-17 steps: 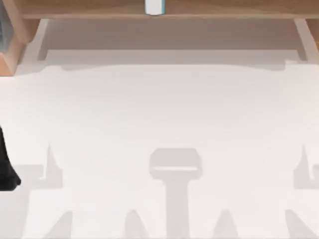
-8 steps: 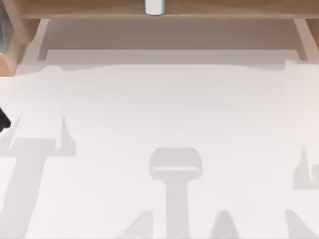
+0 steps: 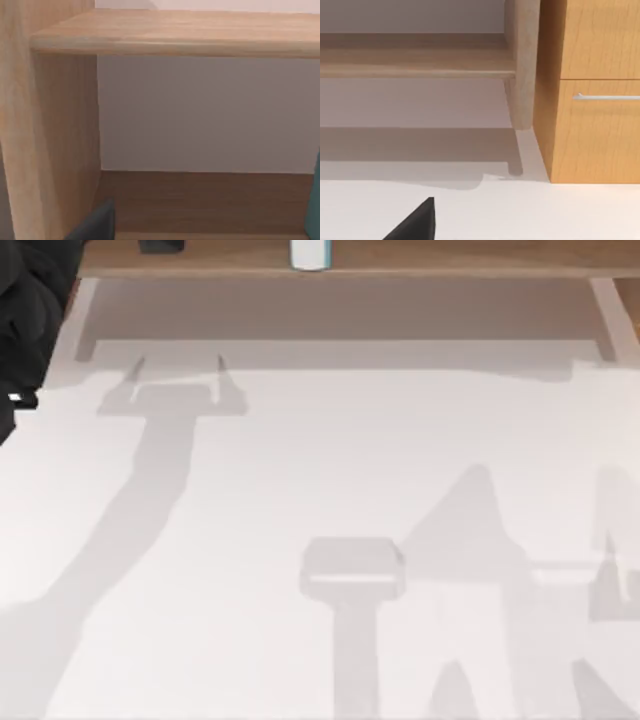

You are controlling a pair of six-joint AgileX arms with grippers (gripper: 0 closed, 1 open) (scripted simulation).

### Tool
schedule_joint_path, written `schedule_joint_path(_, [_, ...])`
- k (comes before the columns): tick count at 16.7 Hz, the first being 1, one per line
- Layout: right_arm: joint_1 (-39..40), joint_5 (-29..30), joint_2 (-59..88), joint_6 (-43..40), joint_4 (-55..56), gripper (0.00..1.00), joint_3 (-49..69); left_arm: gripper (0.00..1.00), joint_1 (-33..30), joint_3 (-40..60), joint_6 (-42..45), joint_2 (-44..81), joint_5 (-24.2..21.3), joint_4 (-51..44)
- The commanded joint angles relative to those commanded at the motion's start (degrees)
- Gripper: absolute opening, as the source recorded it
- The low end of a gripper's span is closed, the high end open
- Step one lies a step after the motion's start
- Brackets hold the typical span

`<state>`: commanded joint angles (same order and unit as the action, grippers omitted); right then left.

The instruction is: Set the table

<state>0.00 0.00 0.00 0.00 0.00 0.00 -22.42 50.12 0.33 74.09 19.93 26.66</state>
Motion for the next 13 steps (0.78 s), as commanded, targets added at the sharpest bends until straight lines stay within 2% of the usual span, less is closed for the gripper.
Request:
schedule_joint_path(4, [0.0, 0.0, 0.0, 0.0, 0.0, 1.0, 0.0, 1.0, -6.3, 14.8, 0.2, 25.0, 6.3, 7.6])
schedule_joint_path(7, [0.0, 0.0, 0.0, 0.0, 0.0, 1.0, 0.0, 1.0, -9.9, 23.4, 0.3, 38.4, 10.0, 12.2])
schedule_joint_path(10, [0.0, 0.0, 0.0, 0.0, 0.0, 1.0, 0.0, 1.0, -12.2, 29.1, 0.3, 46.4, 12.3, 15.3])
schedule_joint_path(13, [0.0, 0.0, 0.0, 0.0, 0.0, 1.0, 0.0, 1.0, -13.0, 31.1, 0.3, 48.9, 13.1, 16.5])
